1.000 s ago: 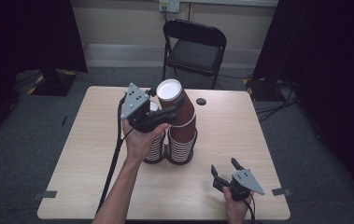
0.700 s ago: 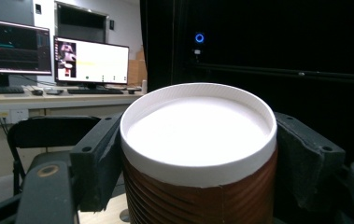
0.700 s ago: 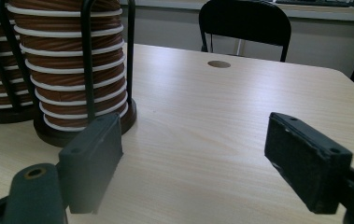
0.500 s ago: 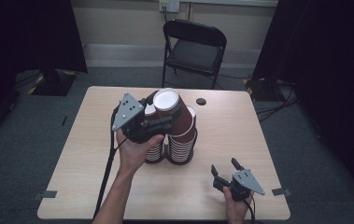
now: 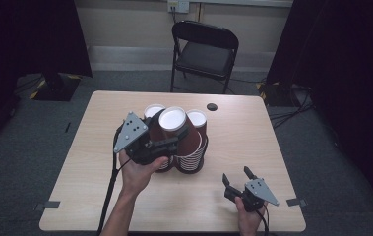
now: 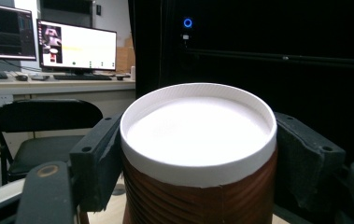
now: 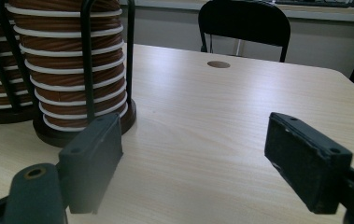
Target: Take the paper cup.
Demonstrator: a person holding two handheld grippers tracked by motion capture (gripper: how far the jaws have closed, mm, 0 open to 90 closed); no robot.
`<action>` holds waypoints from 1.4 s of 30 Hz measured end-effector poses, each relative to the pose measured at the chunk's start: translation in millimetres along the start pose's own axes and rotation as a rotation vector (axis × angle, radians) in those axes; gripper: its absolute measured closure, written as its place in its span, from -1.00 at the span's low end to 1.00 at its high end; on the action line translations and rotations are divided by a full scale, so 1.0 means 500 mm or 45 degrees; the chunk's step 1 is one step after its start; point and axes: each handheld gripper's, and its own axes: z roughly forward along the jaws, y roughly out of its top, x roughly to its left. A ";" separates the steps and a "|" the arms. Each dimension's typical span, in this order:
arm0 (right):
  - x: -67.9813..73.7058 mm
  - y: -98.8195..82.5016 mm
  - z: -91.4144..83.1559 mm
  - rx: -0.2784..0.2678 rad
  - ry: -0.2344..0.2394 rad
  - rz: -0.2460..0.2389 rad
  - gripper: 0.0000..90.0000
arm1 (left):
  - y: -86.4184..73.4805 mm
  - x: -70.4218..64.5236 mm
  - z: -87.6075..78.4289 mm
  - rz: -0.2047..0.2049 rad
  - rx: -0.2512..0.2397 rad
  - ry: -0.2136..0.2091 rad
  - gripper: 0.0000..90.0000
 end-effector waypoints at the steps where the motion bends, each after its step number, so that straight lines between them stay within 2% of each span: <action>1: 0.000 0.000 0.000 0.001 0.000 0.000 -0.59 | -0.004 0.000 -0.004 -0.012 -0.002 -0.010 -0.48; 9: 0.001 0.000 0.000 -0.001 -0.002 -0.002 -0.59 | -0.035 0.006 -0.018 -0.047 0.032 -0.032 -0.48; 12: 0.002 0.000 -0.001 -0.004 -0.002 -0.005 -0.60 | -0.054 0.009 -0.023 -0.059 0.033 -0.023 -0.48; 17: 0.001 0.000 0.000 0.002 -0.005 -0.005 -0.65 | -0.081 0.015 -0.028 -0.082 0.073 -0.019 -0.48; 21: 0.003 0.001 0.002 0.001 0.024 -0.017 -0.68 | -0.105 0.022 -0.030 -0.131 0.096 -0.007 -0.48; 24: 0.007 0.001 0.001 -0.004 0.054 -0.011 -0.68 | -0.123 0.030 -0.030 -0.150 0.112 -0.009 -0.48; 26: 0.012 0.000 0.000 -0.009 0.044 -0.012 -0.57 | -0.136 0.037 -0.029 -0.184 0.129 -0.009 -0.48; 27: 0.014 0.000 -0.002 -0.008 0.054 -0.005 -0.51 | -0.142 0.041 -0.029 -0.203 0.139 -0.017 -0.48; 30: 0.026 0.000 -0.005 -0.003 0.098 -0.004 -0.52 | -0.157 0.048 -0.029 -0.236 0.161 -0.023 -0.48; 34: 0.050 0.002 -0.003 0.017 0.152 -0.036 -0.51 | -0.177 0.054 -0.031 -0.278 0.190 -0.023 -0.48; 36: 0.061 0.002 -0.003 0.000 0.210 -0.037 -0.52 | -0.192 0.058 -0.034 -0.325 0.195 -0.034 -0.48; 38: 0.073 0.004 0.001 0.003 0.241 -0.032 -0.51 | -0.207 0.060 -0.034 -0.368 0.203 -0.024 -0.48; 42: 0.093 0.007 0.008 0.029 0.321 -0.047 -0.43 | -0.231 0.063 -0.036 -0.409 0.241 -0.025 -0.48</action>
